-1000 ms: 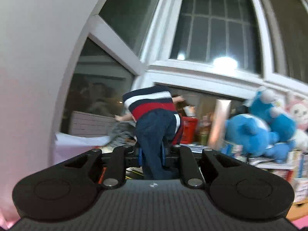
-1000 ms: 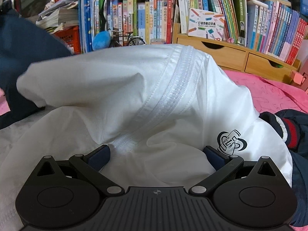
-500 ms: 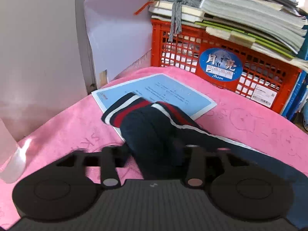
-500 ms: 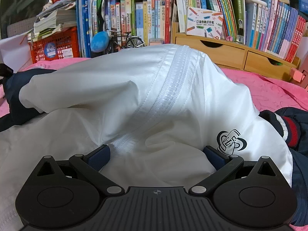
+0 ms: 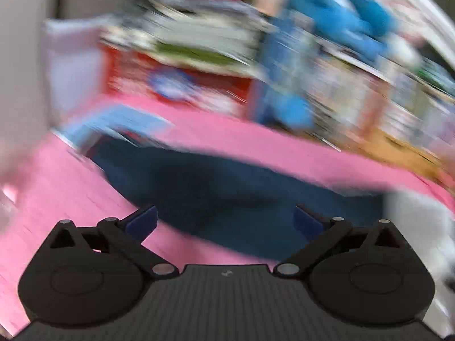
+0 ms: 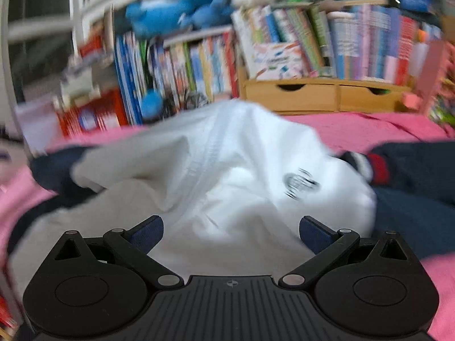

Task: Fold clothes
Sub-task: 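Lay the sleeve down with the left gripper while the right gripper grasps the other striped cuff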

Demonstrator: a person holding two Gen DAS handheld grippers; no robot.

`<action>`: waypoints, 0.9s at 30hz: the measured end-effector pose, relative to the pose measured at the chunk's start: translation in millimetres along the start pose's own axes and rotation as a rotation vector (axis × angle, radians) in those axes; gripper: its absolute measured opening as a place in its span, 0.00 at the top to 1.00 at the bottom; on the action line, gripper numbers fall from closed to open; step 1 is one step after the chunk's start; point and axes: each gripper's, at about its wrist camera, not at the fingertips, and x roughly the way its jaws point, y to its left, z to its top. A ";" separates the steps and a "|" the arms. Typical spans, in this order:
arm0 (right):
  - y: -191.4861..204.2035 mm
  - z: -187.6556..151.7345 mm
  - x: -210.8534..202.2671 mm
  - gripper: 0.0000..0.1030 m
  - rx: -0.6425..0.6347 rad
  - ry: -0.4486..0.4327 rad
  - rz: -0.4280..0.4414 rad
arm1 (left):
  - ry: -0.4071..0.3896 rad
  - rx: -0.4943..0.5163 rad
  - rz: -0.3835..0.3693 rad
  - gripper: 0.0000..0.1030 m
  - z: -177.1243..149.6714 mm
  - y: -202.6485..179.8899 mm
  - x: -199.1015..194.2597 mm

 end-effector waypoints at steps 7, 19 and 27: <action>-45.3 -33.9 -65.4 0.00 0.152 -0.015 -0.086 | 0.251 0.015 -0.239 0.00 -63.4 -40.1 32.1; -39.6 -45.9 -47.8 0.00 0.232 0.038 -0.022 | 0.308 0.168 -0.572 0.82 -90.5 -84.9 31.9; -62.6 -1.3 -72.6 0.00 0.057 -0.058 -0.138 | 0.343 0.302 -0.517 0.53 -102.2 -66.4 -18.2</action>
